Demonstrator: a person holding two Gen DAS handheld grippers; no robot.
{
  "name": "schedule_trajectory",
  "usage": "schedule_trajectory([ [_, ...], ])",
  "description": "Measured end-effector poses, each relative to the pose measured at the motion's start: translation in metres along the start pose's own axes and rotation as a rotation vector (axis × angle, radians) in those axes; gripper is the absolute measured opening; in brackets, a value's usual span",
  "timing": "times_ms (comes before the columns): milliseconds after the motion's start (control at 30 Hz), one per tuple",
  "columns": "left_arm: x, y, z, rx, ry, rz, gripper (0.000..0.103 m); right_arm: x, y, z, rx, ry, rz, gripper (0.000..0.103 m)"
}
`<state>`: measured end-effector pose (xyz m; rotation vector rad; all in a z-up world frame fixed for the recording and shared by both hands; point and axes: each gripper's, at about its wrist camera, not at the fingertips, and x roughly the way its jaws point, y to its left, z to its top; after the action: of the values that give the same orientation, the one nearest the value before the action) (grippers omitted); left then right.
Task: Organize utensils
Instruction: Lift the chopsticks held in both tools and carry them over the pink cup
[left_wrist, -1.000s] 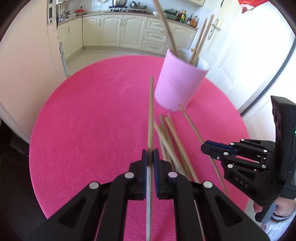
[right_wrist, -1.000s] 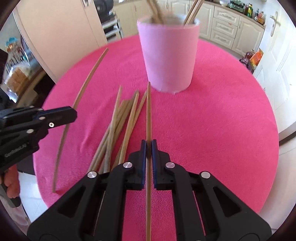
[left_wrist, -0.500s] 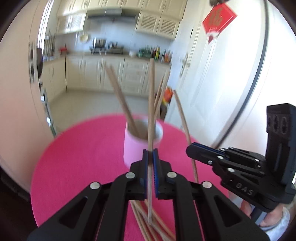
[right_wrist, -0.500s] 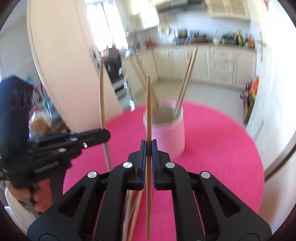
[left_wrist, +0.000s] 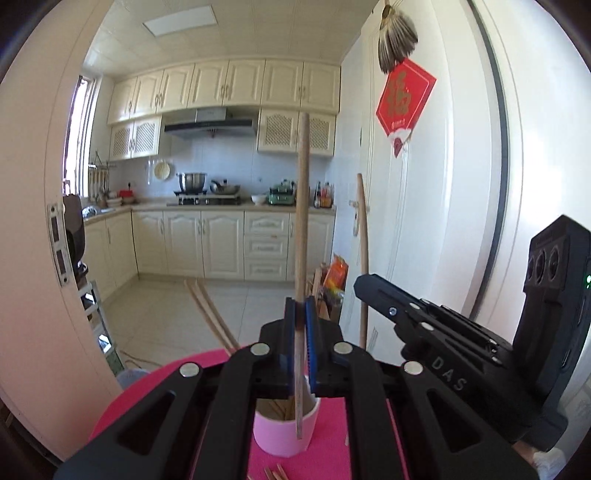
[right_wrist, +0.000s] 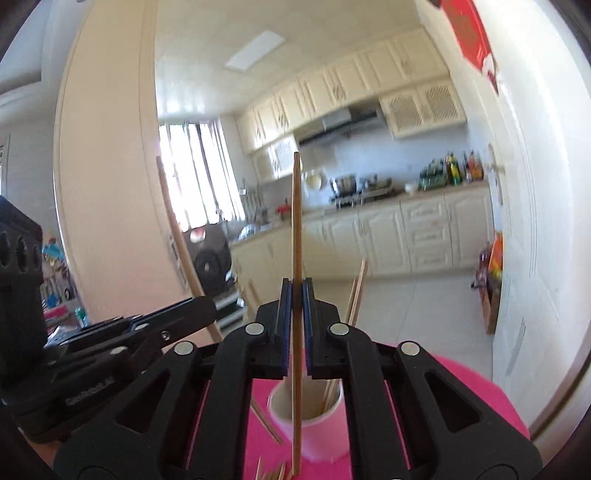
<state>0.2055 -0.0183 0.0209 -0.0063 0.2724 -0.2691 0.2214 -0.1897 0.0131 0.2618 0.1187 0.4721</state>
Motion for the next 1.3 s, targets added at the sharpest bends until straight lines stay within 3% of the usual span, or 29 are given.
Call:
schedule_trajectory([
  [200, 0.003, 0.008, 0.006, -0.025, -0.07, 0.035, 0.006, 0.011, -0.01, -0.001, 0.024, -0.111, -0.025, 0.006],
  [367, 0.02, 0.019, -0.003, -0.049, -0.064, 0.042, 0.006, 0.018, -0.013, -0.012, 0.012, -0.168, -0.041, 0.006],
  [567, 0.042, 0.022, -0.022, -0.044, -0.013, 0.057, 0.006, 0.022, -0.01, -0.023, -0.011, -0.16, -0.046, 0.006],
  [867, 0.051, 0.02, -0.036, -0.024, -0.003, 0.082, 0.007, 0.018, -0.005, -0.032, -0.044, -0.172, -0.036, 0.006],
  [933, 0.05, 0.019, -0.038, -0.016, -0.007, 0.093, 0.009, 0.016, -0.003, -0.033, -0.046, -0.179, -0.035, 0.006],
  [1000, 0.048, 0.021, -0.038, -0.023, -0.014, 0.101, 0.026, 0.017, -0.004, -0.034, -0.038, -0.177, -0.033, 0.006],
  [1300, 0.036, 0.037, -0.04, -0.056, -0.046, 0.147, 0.033, 0.019, -0.005, -0.04, -0.046, -0.158, -0.036, 0.006],
])
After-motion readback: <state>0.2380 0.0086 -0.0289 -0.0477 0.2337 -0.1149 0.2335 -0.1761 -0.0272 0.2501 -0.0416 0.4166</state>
